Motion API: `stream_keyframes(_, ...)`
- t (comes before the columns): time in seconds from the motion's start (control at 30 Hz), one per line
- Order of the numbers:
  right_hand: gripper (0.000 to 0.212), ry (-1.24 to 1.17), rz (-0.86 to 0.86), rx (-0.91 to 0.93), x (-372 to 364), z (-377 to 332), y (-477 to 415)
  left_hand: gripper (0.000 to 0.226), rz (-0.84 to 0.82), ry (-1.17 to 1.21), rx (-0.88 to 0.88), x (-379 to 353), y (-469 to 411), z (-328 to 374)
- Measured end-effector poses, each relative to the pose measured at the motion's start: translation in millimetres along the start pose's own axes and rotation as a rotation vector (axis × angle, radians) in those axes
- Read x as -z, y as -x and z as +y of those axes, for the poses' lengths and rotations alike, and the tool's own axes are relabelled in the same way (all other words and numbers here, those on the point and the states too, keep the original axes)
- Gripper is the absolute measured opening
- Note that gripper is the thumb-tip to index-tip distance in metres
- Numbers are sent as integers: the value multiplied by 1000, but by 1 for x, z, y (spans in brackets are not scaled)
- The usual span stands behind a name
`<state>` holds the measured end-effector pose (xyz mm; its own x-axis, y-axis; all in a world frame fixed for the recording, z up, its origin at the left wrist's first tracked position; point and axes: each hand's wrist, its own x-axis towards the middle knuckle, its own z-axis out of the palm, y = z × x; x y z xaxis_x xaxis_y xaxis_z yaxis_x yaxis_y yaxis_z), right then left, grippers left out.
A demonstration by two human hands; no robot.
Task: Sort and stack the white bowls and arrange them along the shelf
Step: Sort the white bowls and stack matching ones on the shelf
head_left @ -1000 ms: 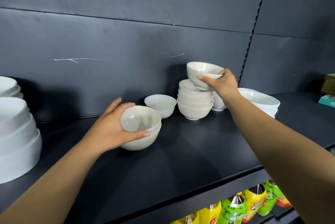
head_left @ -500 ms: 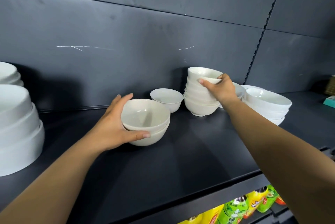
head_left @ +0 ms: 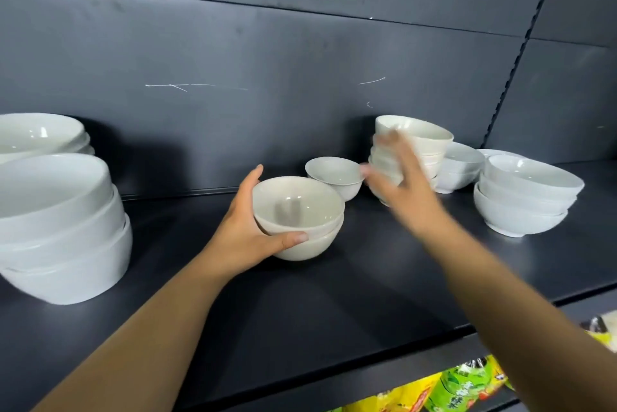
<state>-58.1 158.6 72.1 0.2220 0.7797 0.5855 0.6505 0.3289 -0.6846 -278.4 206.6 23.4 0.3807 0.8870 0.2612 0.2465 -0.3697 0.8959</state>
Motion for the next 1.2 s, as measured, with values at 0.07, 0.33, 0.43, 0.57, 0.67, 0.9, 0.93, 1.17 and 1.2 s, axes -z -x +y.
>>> stream_keyframes(0.07, 33, -99, -305, -4, -27, -8, 29, 128, 8, 3, -11, -1, -1, -2)
stream_keyframes(0.33, 21, -116, -385, -40, -46, -8, 36, 126, -6, 53, -38, 4, -2, -4)
stream_keyframes(0.43, 20, -74, -413, -59, -43, -11, 35, 125, -10, 72, -51, 5, -2, -4)
stream_keyframes(0.57, 9, -40, -444, -75, -38, -19, 33, 120, -14, 109, -14, 7, -1, -8)
stream_keyframes(0.67, 12, -54, -439, -43, -33, -28, 29, 112, -62, 93, 12, 8, -3, -12)
stream_keyframes(0.9, 14, -392, -227, -172, -10, -39, 3, 118, -92, 50, 19, 7, -5, -14)
stream_keyframes(0.93, 14, -367, -167, -142, -1, -41, -3, 114, -99, 28, 24, 6, -5, -14)
stream_keyframes(1.17, 37, 173, 138, 58, 59, -42, -55, 121, -79, -35, 10, -1, -6, -9)
stream_keyframes(1.2, 37, 190, 166, 31, 65, -37, -61, 121, -77, -30, 15, -2, -7, -9)
